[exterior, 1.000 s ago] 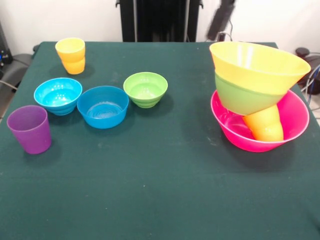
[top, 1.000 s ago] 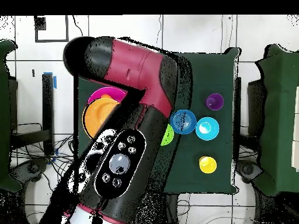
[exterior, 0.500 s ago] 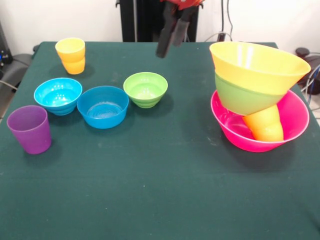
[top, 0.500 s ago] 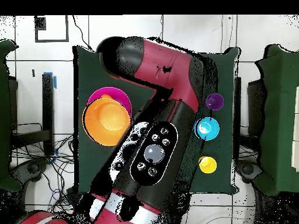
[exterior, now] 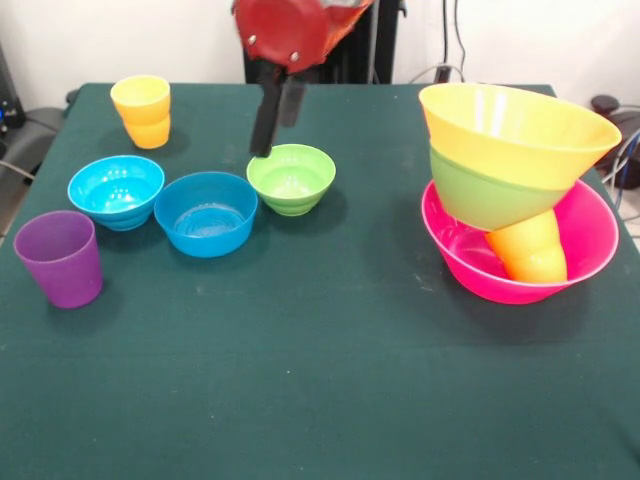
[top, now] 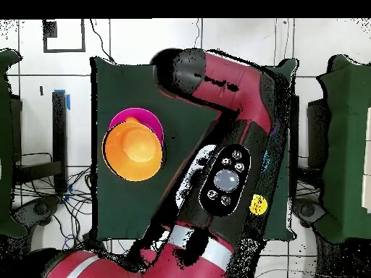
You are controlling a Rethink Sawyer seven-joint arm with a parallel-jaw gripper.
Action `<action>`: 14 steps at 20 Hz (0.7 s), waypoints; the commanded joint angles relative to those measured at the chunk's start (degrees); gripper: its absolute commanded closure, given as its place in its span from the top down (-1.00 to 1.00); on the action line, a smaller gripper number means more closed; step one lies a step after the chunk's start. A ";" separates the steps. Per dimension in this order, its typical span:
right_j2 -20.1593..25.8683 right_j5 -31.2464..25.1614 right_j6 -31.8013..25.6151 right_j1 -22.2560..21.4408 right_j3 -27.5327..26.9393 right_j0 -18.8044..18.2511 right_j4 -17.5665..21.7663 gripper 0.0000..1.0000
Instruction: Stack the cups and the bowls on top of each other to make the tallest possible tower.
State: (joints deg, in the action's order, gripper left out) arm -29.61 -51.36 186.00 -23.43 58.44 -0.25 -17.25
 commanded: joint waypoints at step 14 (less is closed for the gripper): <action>18.15 4.43 -42.48 2.32 -10.88 -9.67 13.06 1.00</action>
State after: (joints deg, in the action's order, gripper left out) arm -20.38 -48.14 159.47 -24.17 53.49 -7.73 -8.94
